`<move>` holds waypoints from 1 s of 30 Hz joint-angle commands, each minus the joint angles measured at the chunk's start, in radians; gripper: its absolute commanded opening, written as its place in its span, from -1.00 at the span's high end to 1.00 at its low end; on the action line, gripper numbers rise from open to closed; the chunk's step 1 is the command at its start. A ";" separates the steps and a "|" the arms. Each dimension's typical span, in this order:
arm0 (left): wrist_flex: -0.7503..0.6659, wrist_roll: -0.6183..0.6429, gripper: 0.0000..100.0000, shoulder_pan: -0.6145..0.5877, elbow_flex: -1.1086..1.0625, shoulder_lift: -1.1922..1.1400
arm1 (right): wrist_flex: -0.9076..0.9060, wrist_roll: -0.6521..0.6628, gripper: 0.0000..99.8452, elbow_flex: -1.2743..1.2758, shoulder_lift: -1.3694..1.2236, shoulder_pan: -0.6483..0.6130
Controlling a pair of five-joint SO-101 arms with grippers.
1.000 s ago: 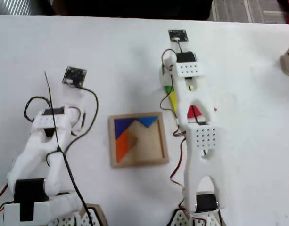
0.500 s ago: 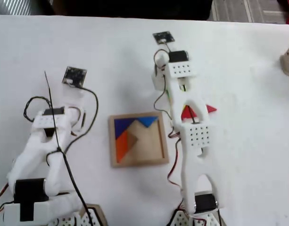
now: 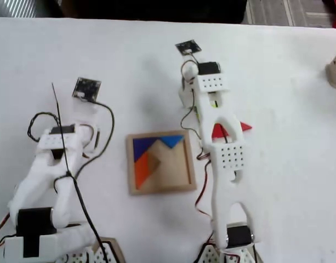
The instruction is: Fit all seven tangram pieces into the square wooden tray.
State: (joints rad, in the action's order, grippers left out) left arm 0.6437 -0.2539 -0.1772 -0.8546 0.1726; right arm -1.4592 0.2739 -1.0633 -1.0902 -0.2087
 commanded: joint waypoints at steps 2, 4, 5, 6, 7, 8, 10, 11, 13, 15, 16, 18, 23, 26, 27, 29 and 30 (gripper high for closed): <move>-0.020 0.003 0.94 -0.007 0.026 0.004 | -0.024 0.014 0.94 -0.041 0.019 0.004; -0.020 0.003 0.94 -0.007 0.026 0.004 | -0.087 0.014 0.97 -0.083 0.045 0.004; -0.020 0.003 0.94 -0.007 0.026 0.004 | -0.130 0.012 0.97 -0.109 0.059 0.004; -0.020 0.003 0.94 -0.007 0.026 0.004 | -0.176 0.011 0.96 -0.138 0.074 -0.001; -0.020 0.003 0.94 -0.007 0.026 0.004 | -0.228 0.008 0.97 -0.167 0.087 -0.005; -0.020 0.003 0.94 -0.007 0.026 0.004 | -0.265 0.006 0.97 -0.183 0.099 -0.012; -0.020 0.003 0.94 -0.007 0.028 0.004 | -0.269 -0.014 0.97 -0.153 0.131 -0.024; -0.020 0.003 0.94 -0.007 0.028 0.004 | -0.269 -0.028 0.97 -0.117 0.154 -0.027; -0.020 0.003 0.94 -0.007 0.029 0.004 | -0.268 -0.032 0.97 -0.015 0.203 -0.042; -0.020 0.003 0.94 -0.007 0.029 0.004 | -0.268 -0.034 0.97 0.092 0.277 -0.067; -0.021 0.003 0.94 -0.007 0.031 0.004 | -0.268 -0.038 0.97 0.149 0.317 -0.076; -0.021 0.003 0.94 -0.007 0.031 0.004 | -0.266 -0.041 0.97 0.259 0.394 -0.097; -0.021 0.003 0.94 -0.007 0.031 0.004 | -0.228 -0.041 0.97 0.528 0.553 -0.191; -0.023 0.003 0.94 -0.007 0.031 0.004 | -0.170 -0.035 0.97 0.692 0.661 -0.255; -0.023 0.003 0.94 -0.007 0.031 0.004 | -0.145 -0.034 0.97 0.749 0.704 -0.274; -0.023 0.003 0.94 -0.007 0.031 0.004 | -0.090 -0.028 0.97 0.872 0.797 -0.305; -0.023 0.003 0.94 -0.007 0.031 0.004 | -0.056 -0.009 0.97 0.941 0.849 -0.321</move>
State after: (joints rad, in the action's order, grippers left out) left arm 0.6437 -0.2539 -0.1772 -0.8546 0.1726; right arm -1.5896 0.2417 -0.2685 -0.4212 -0.4879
